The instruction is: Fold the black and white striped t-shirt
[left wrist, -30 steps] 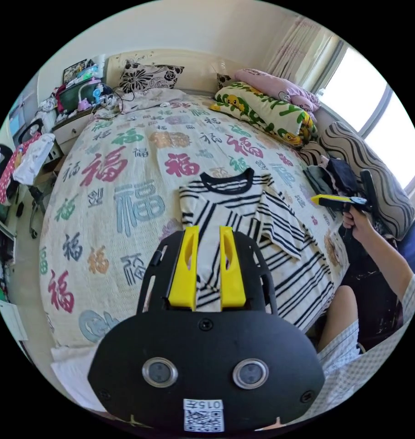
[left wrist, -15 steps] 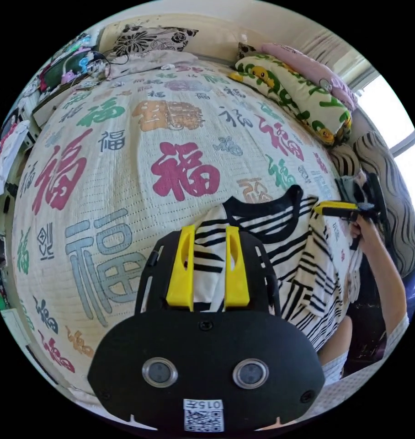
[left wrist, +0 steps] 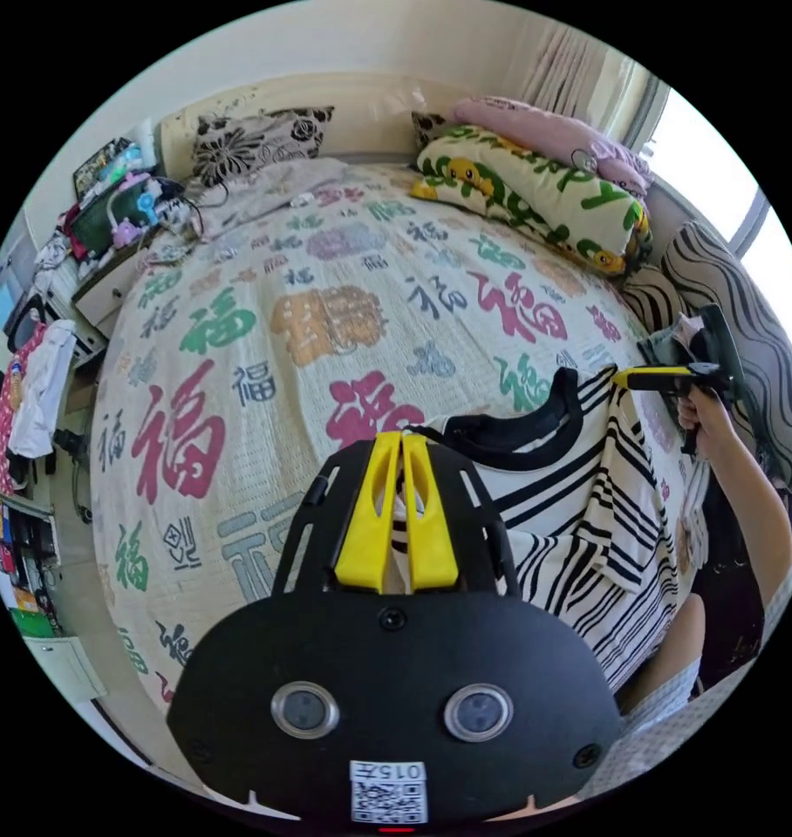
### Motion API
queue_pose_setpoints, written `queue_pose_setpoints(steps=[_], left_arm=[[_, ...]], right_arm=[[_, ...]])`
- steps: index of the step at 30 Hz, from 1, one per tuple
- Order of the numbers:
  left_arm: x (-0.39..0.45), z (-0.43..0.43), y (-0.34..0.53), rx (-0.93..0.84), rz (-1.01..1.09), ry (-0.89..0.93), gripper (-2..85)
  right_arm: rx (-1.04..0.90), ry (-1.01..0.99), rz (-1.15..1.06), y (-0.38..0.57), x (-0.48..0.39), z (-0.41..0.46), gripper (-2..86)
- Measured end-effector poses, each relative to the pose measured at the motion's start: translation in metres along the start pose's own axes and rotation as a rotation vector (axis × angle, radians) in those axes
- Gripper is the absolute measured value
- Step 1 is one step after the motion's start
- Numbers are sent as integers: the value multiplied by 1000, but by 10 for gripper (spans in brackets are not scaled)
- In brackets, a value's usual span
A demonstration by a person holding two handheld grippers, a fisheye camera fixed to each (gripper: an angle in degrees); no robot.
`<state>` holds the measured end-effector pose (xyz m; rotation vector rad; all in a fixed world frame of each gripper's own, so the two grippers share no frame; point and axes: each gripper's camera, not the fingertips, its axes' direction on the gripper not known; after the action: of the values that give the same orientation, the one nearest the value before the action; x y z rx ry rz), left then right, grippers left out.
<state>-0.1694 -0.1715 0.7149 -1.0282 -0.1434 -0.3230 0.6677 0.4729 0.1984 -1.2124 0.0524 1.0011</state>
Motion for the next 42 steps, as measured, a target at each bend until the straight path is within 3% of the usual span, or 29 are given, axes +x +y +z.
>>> queue_pose_setpoints(steps=[7, 12, 16, 21, 29, 42], left_arm=[[30, -71, 99, 172, 162, 37, -3], [84, -148, 258, 260, 292, 89, -2], [122, -173, 361, 213, 269, 107, -2], [175, -170, 468, 61, 215, 66, -2], [213, -153, 523, -82, 121, 2, -6], [234, -126, 536, -207, 92, -1, -6]], right_arm=[[137, -106, -53, 77, 15, -27, -9], [134, -259, -190, 197, 13, -52, -8], [78, -272, -265, 322, -7, -51, -6], [-54, -141, -290, 431, -34, -10, -5], [-126, 20, -216, 509, -41, 49, -4], [-90, -49, -28, 543, -24, 92, -5]])
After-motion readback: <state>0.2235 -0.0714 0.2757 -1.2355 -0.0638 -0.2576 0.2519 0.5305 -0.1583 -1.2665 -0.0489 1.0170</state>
